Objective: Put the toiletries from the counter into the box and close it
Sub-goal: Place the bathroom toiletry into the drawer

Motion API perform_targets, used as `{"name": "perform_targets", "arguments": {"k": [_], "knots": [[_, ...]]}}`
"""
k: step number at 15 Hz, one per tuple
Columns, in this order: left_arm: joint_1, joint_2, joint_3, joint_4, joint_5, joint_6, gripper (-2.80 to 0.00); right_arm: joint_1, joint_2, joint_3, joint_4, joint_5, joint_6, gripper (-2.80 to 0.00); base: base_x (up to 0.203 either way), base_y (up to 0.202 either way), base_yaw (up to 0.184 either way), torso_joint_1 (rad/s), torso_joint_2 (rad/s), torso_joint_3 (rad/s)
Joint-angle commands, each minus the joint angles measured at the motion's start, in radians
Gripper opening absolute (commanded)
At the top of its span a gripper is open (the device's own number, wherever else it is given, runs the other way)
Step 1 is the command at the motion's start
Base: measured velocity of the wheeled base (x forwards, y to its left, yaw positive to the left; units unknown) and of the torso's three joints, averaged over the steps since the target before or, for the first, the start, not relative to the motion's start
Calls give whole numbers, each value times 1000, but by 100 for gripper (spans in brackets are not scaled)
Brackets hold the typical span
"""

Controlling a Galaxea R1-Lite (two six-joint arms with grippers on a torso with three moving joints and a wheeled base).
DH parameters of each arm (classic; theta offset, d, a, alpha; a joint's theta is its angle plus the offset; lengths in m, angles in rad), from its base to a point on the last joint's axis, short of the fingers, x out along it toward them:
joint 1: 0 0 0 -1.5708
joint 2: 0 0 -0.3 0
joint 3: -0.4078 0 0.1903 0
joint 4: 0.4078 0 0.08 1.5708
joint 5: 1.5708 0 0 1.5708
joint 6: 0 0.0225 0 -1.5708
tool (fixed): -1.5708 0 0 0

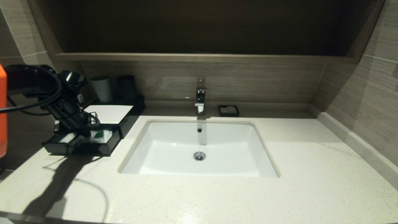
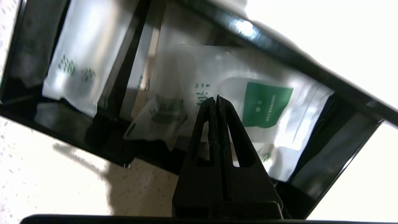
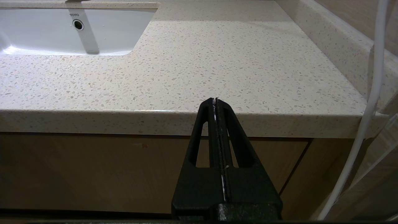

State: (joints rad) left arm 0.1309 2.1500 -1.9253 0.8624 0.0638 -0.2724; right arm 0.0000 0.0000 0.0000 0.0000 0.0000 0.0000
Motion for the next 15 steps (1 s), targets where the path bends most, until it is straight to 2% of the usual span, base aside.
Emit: {"name": "perform_targets", "arguments": {"k": [1, 7, 11, 15], "knots": [[0, -2, 0, -5, 1, -1, -280, 0, 0, 0, 0, 0, 0, -280, 0, 0, 0, 0, 0, 0], [-8, -58, 4, 9, -5, -4, -280, 0, 0, 0, 0, 0, 0, -280, 0, 0, 0, 0, 0, 0], [-6, -184, 9, 108, -10, -7, -280, 0, 0, 0, 0, 0, 0, -280, 0, 0, 0, 0, 0, 0], [10, -221, 35, 251, -7, -2, -280, 0, 0, 0, 0, 0, 0, -280, 0, 0, 0, 0, 0, 0]]}}
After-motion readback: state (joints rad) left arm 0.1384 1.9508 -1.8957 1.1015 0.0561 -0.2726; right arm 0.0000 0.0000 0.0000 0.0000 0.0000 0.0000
